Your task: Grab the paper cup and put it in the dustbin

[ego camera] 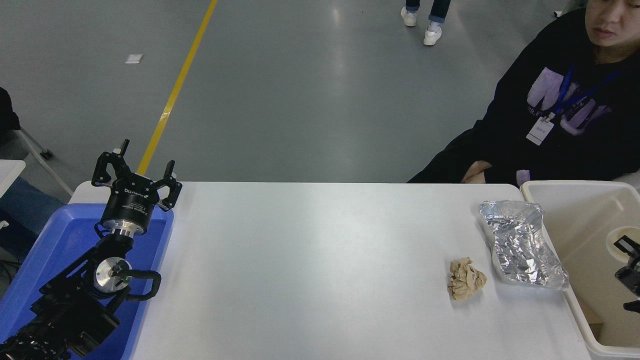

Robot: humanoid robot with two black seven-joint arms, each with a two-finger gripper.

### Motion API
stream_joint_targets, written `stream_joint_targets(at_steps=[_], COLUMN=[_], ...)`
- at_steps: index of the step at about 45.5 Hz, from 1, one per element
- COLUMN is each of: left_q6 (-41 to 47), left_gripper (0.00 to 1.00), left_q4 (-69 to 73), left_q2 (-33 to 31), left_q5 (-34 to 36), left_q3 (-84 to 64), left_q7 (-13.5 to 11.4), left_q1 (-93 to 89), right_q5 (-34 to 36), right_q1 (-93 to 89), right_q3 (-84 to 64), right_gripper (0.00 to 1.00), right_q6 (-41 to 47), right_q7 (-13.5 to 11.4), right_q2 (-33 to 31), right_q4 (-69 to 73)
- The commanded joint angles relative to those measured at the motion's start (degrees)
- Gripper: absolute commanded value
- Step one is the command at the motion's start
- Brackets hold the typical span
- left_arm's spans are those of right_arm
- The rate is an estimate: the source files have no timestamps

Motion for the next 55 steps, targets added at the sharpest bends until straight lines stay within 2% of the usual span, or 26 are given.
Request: stream_joint_targets(at_steps=[1, 3, 5, 25, 33, 46, 55], left_q6=[0.0, 0.0, 0.0, 0.0, 0.0, 0.0, 0.0], left_gripper=[0.98, 0.98, 0.98, 0.98, 0.98, 0.98, 0.98], left_q4=[0.0, 0.0, 0.0, 0.0, 0.0, 0.0, 0.0], left_q2=[0.0, 0.0, 0.0, 0.0, 0.0, 0.0, 0.0], left_q5=[-0.1, -0.1, 0.0, 0.0, 0.0, 0.0, 0.0], left_q3=[0.0, 0.0, 0.0, 0.0, 0.0, 0.1, 0.1], left_q7=[0.0, 0.0, 0.0, 0.0, 0.0, 0.0, 0.0], left_q1=[0.0, 0.0, 0.0, 0.0, 0.0, 0.0, 0.0], right_q5=[-0.1, 0.0, 0.0, 0.0, 0.1, -0.1, -0.4], right_q1=[-0.2, -0.2, -0.3, 0.0, 3.1, 18.8, 34.5], right_q3=[0.1, 0.1, 0.1, 0.2, 0.9, -4.1, -20.5], right_gripper=[0.57, 0.76, 0.82, 0.83, 0.98, 1.0, 1.0], right_q6=[-1.4, -2.6, -3.5, -4.0, -3.4, -2.5, -0.6], right_q7=[0.0, 0.0, 0.0, 0.1, 0.1, 0.0, 0.1], right_q2=[-0.2, -0.2, -0.2, -0.5, -1.3, -13.3, -15.1], right_q4=[-0.6, -0.9, -1.0, -0.2, 4.1, 30.4, 47.9])
